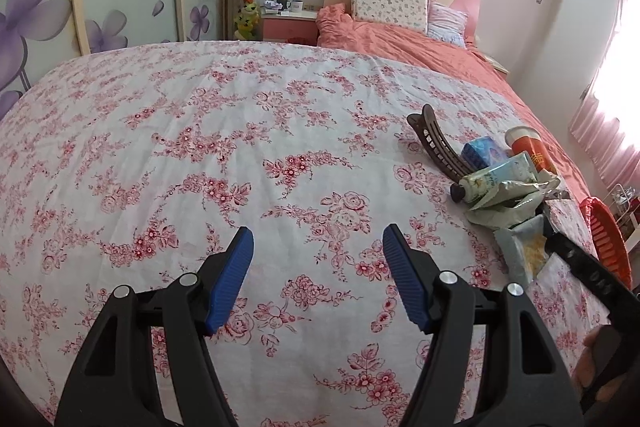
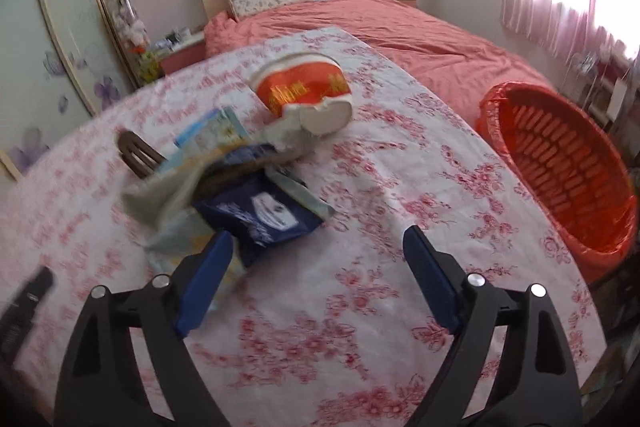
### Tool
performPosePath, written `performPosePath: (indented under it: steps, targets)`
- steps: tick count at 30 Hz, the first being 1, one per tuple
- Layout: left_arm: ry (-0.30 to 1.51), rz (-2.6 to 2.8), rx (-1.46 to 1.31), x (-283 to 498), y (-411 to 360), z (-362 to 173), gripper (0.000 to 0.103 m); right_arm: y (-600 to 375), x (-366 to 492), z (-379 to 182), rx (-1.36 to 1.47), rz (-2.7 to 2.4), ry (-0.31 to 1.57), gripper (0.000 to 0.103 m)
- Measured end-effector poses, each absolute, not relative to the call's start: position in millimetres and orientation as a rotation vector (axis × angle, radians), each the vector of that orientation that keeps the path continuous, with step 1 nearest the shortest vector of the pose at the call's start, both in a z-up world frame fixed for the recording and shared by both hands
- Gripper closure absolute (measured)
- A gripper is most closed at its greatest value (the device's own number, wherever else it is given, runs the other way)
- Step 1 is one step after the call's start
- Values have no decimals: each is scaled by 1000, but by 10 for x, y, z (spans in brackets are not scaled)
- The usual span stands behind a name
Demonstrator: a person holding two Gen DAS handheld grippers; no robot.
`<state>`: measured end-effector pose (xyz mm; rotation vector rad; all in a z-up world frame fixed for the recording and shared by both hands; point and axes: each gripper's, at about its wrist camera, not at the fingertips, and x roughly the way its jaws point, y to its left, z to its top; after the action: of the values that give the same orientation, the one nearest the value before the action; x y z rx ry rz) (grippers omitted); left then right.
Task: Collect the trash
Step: 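Move both open grippers back to the trash pile on the bed, then grasp the blue cracker bag with the right gripper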
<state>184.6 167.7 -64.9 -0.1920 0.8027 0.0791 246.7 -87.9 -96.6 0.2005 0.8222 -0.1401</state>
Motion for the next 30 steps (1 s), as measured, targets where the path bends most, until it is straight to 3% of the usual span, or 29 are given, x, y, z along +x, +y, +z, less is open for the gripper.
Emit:
performPosePath:
  steps: [7, 16, 27, 30]
  targets:
    - [807, 86, -186, 1831, 1713, -646, 36, -497, 2709, -975, 187, -123, 850, 9]
    - [819, 73, -181, 1861, 1719, -693, 36, -662, 2661, -1131, 132, -155, 895, 14]
    - [822, 0, -152, 1908, 1410, -665, 36, -1288, 2660, -1099, 209, -129, 881, 37]
    - [821, -40, -142, 1926, 1271, -640, 36, -1317, 2714, -1116, 198, -130, 893, 51]
